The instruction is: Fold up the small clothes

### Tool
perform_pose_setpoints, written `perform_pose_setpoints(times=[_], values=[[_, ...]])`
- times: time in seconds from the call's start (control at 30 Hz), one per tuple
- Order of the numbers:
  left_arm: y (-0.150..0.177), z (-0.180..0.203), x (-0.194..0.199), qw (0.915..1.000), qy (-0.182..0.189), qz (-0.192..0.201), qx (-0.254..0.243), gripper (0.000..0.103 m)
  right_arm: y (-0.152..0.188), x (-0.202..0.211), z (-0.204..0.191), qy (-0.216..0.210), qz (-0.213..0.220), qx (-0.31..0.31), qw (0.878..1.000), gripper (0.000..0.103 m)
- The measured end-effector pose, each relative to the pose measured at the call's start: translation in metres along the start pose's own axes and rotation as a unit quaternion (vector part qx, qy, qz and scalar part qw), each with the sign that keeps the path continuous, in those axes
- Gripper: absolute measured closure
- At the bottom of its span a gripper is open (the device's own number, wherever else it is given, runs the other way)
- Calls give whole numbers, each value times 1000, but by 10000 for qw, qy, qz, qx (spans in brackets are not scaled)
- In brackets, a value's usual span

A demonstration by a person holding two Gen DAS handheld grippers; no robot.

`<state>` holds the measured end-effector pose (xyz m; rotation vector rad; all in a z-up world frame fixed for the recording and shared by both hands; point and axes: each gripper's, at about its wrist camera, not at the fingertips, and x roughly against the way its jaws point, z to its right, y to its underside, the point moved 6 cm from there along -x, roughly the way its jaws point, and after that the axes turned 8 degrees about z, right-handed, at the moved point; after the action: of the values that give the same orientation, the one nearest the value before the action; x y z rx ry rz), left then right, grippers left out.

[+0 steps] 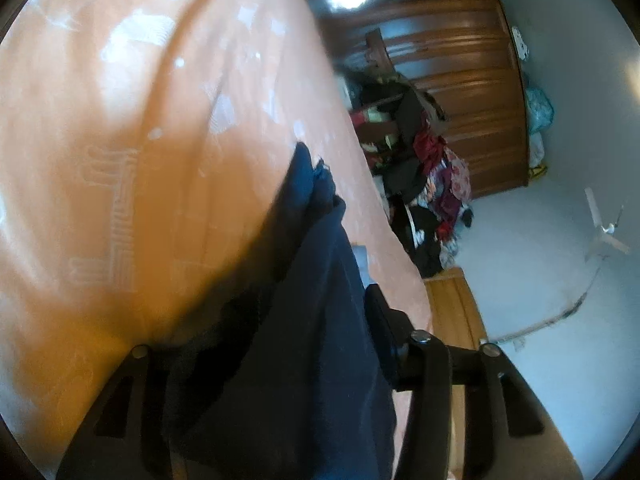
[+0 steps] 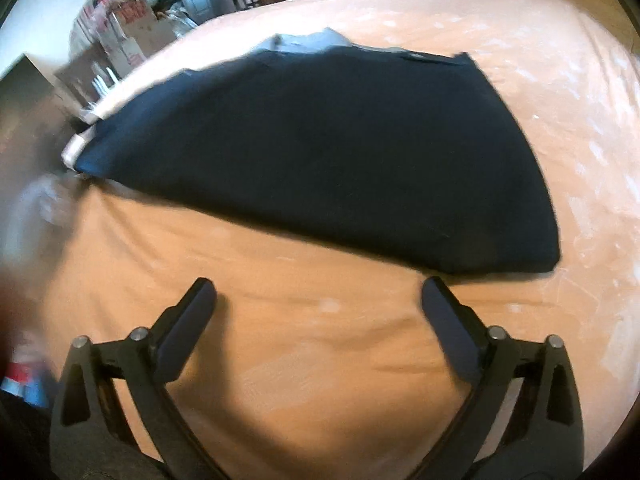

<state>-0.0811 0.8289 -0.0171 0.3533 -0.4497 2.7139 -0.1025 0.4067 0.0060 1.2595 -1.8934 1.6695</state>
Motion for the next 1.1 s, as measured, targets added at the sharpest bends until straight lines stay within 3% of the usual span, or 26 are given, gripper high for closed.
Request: perform_pose_setpoints(times=[0.03, 0.1, 0.17, 0.23, 0.33, 0.4, 0.5, 0.63, 0.8, 0.83, 0.87, 0.9, 0.97, 1.03, 1.1], values=[[0, -1, 0, 10000, -39, -7, -20, 66, -7, 5, -8, -151, 20, -47, 9999, 7], [4, 0, -2, 9989, -384, -28, -266, 91, -29, 17, -35, -374, 176, 53, 9991, 7], [10, 12, -2, 9957, -554, 14, -748, 97, -52, 19, -58, -572, 301, 181, 9977, 6], [19, 38, -2, 9848, -729, 112, -1574, 98, -88, 11, -86, -801, 442, 352, 9952, 6], [39, 76, -3, 9595, -819, 194, -2688, 99, -146, -20, -127, -1166, 506, 547, 9904, 4], [51, 94, -3, 9434, -815, 244, -3207, 98, -182, -54, -159, -1564, 236, 664, 9852, 3], [62, 109, -5, 9288, -818, 271, -3605, 98, -218, -108, -198, -1745, -312, 892, 9801, 3], [75, 122, -15, 9159, -821, 175, -3925, 98, -233, -157, -221, -1814, -949, 703, 9763, 3], [109, 146, -33, 8893, -681, -55, -4521, 98, -223, -187, -210, -1295, -1207, 1035, 9787, 7], [117, 151, -37, 8847, -633, -129, -4617, 98, -225, -187, -202, -1203, -1080, 1083, 9809, 24], [124, 155, -41, 8813, -596, -201, -4683, 98, -228, -185, -195, -1171, -879, 1090, 9832, 57], [132, 159, -45, 8784, -547, -290, -4739, 98, -233, -183, -177, -1212, -682, 897, 9862, 73], [147, 167, -52, 8741, -443, -442, -4817, 97, -233, -173, -140, -1389, -453, 279, 9889, 87], [167, 183, -61, 8659, -249, -670, -4951, 97, -227, -153, -96, -1496, -146, -133, 9885, 91], [198, 201, -74, 8511, -24, -996, -5154, 97, -219, -134, -51, -1540, 32, -502, 9868, 92]])
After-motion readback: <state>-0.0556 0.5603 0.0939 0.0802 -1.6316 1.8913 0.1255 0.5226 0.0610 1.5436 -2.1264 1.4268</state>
